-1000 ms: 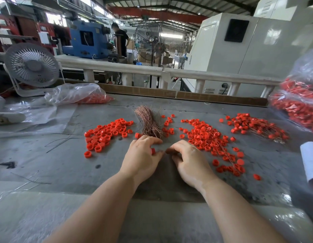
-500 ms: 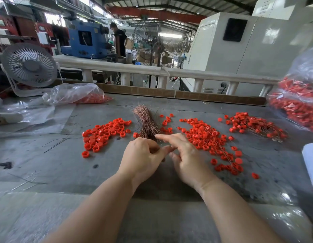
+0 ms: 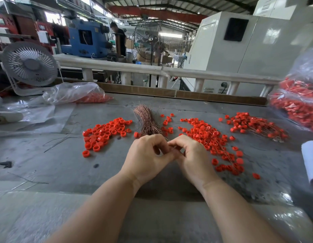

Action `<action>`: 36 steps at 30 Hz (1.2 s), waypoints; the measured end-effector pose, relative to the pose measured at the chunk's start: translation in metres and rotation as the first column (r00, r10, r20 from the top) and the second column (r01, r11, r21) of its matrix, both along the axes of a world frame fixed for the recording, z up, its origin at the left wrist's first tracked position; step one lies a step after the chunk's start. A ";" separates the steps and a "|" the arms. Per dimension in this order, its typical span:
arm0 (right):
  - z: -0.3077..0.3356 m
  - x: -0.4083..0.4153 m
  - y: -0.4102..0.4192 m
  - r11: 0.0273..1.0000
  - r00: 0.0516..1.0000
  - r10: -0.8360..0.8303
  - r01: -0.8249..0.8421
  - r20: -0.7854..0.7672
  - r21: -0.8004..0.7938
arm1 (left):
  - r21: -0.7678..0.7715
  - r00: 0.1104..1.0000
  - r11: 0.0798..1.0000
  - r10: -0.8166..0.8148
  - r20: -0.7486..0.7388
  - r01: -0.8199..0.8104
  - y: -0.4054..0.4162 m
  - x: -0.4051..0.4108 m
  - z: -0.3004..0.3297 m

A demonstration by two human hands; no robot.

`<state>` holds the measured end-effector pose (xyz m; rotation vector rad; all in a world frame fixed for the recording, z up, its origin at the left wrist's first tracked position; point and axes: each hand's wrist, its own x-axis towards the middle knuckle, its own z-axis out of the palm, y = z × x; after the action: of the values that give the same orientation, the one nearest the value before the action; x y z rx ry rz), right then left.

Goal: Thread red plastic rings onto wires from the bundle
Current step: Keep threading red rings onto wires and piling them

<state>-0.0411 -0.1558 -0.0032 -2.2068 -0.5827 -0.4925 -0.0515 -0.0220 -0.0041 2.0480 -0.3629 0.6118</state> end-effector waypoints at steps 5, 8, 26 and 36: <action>-0.002 0.001 -0.002 0.999 0.998 -0.053 0.053 0.033 0.001 | -0.132 0.999 0.991 -0.014 -0.040 0.008 0.001 0.005 0.000; -0.003 0.003 -0.002 0.997 0.997 -0.075 0.074 0.037 0.019 | -0.239 0.997 0.971 0.011 -0.078 -0.029 0.002 0.006 0.000; -0.003 0.001 -0.002 0.993 0.992 -0.071 0.060 0.101 0.103 | -0.538 0.982 0.823 0.121 -0.144 -0.180 0.010 0.011 0.001; -0.003 0.004 -0.007 0.956 0.946 -0.284 0.266 0.155 0.126 | -0.524 0.978 0.836 0.063 -0.200 -0.161 0.009 0.008 0.001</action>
<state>-0.0367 -0.1633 -0.0067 -2.1695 -0.3273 -0.8472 -0.0437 -0.0127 -0.0035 1.5641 0.0418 0.5244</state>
